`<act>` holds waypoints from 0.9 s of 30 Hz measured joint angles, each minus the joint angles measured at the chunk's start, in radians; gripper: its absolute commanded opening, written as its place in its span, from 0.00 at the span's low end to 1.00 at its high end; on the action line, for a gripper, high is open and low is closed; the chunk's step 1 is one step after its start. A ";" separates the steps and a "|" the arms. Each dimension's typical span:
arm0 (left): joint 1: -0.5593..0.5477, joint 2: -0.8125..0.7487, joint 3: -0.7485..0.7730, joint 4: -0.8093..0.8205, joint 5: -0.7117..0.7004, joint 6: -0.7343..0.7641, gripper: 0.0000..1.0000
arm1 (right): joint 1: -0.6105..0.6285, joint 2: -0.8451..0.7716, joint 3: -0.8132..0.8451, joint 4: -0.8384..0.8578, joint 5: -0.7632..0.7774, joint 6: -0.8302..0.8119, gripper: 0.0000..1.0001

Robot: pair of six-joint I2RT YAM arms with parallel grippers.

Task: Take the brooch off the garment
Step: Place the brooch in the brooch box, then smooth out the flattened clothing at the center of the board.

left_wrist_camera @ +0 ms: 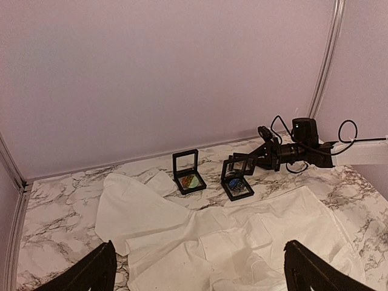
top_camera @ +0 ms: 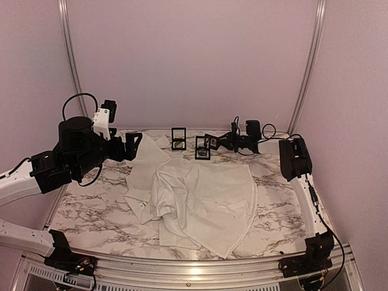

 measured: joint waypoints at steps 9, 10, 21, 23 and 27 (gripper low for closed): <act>0.003 0.000 0.000 0.000 0.005 0.007 0.99 | 0.000 -0.006 0.027 -0.082 0.018 -0.045 0.19; 0.003 0.000 0.000 0.000 0.006 0.007 0.99 | 0.000 -0.007 0.029 -0.093 0.019 -0.052 0.19; 0.006 -0.008 0.000 0.000 0.008 0.010 0.99 | 0.001 -0.023 0.053 -0.202 0.046 -0.126 0.19; 0.008 -0.010 0.000 0.000 0.008 0.010 0.99 | 0.001 -0.034 0.053 -0.214 0.047 -0.137 0.19; 0.008 -0.014 0.000 0.000 0.012 0.010 0.99 | 0.001 -0.054 0.053 -0.225 0.050 -0.150 0.20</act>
